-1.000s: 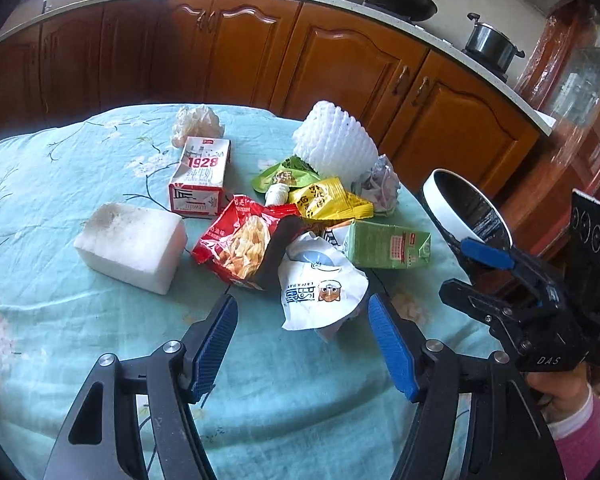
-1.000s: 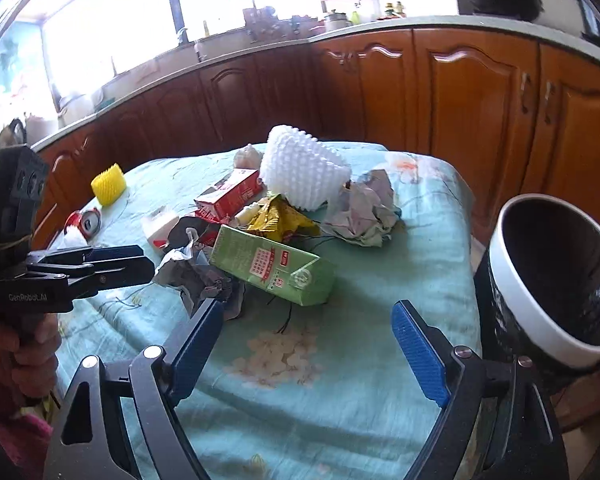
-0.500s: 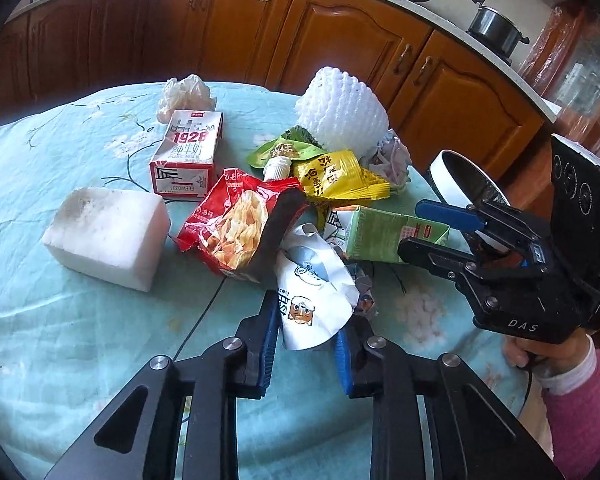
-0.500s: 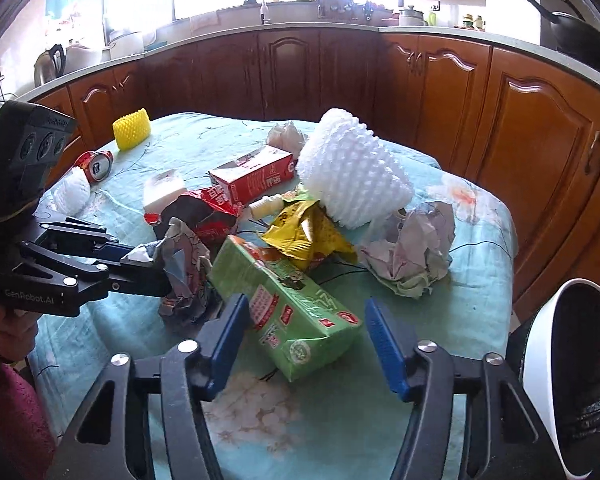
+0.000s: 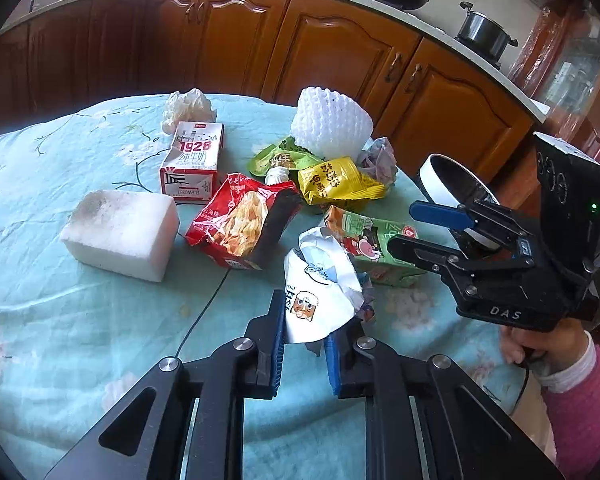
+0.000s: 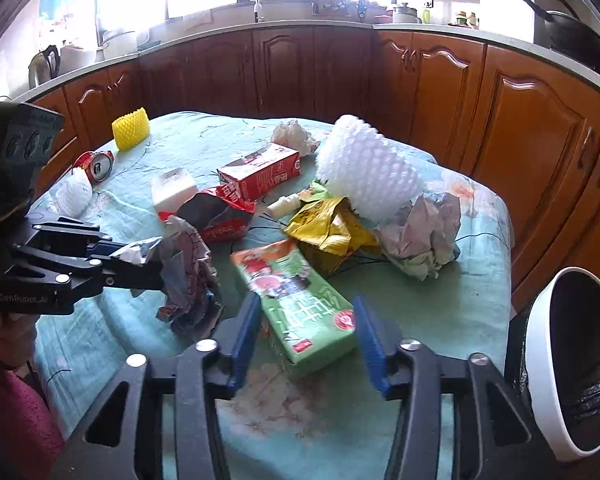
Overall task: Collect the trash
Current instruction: 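Grasp the white printed wrapper with the left gripper while the right gripper grasps the green carton, then carry the white wrapper and green carton with both grippers over the bin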
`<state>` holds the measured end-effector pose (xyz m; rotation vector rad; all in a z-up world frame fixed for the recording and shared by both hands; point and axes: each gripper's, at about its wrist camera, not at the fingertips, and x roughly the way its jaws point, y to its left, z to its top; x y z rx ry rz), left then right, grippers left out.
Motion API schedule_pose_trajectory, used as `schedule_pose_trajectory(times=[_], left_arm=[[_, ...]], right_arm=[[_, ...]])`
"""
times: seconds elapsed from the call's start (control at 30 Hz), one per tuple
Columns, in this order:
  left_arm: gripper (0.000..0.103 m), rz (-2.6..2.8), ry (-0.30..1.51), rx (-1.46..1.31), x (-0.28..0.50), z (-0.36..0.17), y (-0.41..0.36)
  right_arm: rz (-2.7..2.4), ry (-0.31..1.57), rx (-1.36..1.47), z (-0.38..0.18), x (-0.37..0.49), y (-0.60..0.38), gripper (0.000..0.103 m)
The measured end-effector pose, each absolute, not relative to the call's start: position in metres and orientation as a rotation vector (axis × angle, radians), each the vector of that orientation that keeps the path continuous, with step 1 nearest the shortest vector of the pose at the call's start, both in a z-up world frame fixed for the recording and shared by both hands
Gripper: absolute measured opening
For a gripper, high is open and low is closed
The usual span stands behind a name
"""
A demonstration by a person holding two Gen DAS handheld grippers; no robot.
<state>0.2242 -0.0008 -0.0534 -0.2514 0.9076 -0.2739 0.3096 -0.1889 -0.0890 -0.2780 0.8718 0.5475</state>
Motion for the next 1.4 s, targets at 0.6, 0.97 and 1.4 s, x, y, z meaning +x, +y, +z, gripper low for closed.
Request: schedule_pose_trajectory(times=[0.6,0.97,1.4], left_arm=[[0.015,-0.265,0.887,-0.263,0.212,-0.044,0.001],[0.015,-0.364,0.893,-0.235,0.224,-0.041,-0.037],[0.015,-0.48,0.883,-0.147,0.264,-0.034,-0.11]], right_arm=[[0.657,1.05,-0.395,-0.104,0.323,-0.172,0.053],[0.381,0.963,0.004,-0.081,0.278,-0.248,0.046],[0.153,0.84,0.216,-0.058,0.248,-0.324,0.046]])
